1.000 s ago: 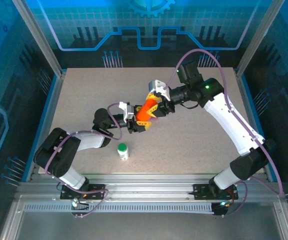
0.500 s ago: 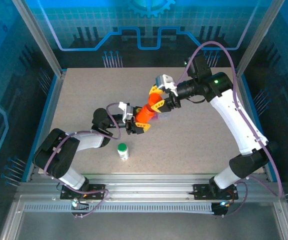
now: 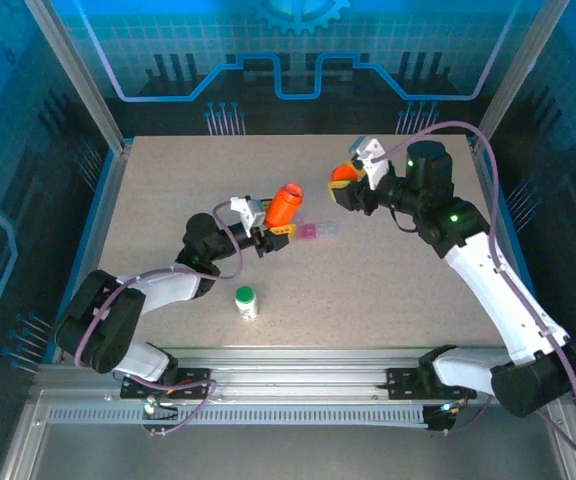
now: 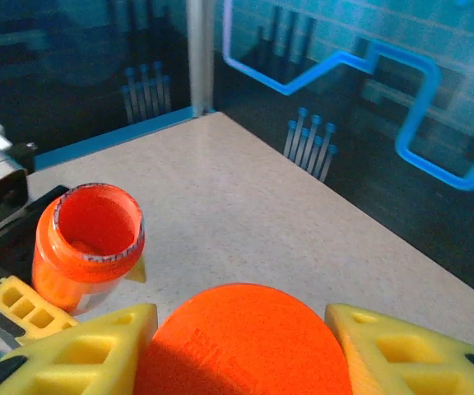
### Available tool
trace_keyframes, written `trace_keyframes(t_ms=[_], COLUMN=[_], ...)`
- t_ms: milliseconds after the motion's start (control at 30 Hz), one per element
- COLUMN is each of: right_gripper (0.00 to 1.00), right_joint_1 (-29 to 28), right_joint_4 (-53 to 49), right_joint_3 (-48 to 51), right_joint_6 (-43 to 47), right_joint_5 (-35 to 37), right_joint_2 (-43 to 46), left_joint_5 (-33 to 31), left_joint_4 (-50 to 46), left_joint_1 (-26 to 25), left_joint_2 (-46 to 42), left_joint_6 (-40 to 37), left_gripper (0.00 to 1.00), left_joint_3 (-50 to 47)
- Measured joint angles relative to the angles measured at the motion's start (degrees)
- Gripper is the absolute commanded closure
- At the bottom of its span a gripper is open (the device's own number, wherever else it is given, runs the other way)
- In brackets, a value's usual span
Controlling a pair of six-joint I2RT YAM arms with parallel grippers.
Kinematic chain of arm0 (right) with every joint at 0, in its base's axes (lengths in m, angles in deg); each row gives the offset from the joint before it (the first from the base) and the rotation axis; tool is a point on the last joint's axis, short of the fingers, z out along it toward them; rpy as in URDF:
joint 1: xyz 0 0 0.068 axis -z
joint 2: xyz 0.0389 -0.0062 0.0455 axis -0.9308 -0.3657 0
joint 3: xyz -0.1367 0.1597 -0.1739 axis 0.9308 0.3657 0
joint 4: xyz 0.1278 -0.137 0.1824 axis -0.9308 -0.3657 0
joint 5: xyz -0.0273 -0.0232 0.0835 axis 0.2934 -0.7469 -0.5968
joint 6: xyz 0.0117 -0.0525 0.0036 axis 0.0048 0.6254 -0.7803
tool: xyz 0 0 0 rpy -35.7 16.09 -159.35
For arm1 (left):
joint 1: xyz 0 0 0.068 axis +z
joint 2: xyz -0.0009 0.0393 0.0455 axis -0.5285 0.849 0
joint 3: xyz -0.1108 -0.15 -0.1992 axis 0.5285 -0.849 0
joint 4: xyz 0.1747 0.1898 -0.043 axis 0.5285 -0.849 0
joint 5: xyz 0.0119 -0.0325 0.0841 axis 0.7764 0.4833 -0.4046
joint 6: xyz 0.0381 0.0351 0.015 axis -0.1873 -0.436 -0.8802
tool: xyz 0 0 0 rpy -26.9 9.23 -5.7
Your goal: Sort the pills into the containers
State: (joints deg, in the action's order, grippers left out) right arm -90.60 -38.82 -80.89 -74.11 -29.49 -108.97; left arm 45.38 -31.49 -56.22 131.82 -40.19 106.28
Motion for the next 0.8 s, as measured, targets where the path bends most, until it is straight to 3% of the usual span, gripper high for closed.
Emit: trace_keyframes(t_ms=[267, 500, 800], right_gripper=[1.00, 1.00, 1.00], right_joint_1=[0.11, 0.15, 0.81], right_joint_4=[2.67, 5.20, 11.74], right_joint_3=[8.31, 14.29, 25.88], right_joint_6=[-10.10, -13.86, -16.44], right_joint_5=[6.16, 7.67, 12.63], right_joint_2=[0.98, 0.68, 1.77], left_joint_5=[-9.53, -12.37, -13.38], left_joint_4=[-16.72, -25.83, -35.56], left_joint_1=[-2.73, -6.84, -7.85], left_joint_2=[-4.68, -5.03, -4.96], left_joint_6=[-2.67, -3.52, -5.03], left_gripper=[0.99, 0.99, 0.99], left_joint_3=[3.50, 4.15, 5.99])
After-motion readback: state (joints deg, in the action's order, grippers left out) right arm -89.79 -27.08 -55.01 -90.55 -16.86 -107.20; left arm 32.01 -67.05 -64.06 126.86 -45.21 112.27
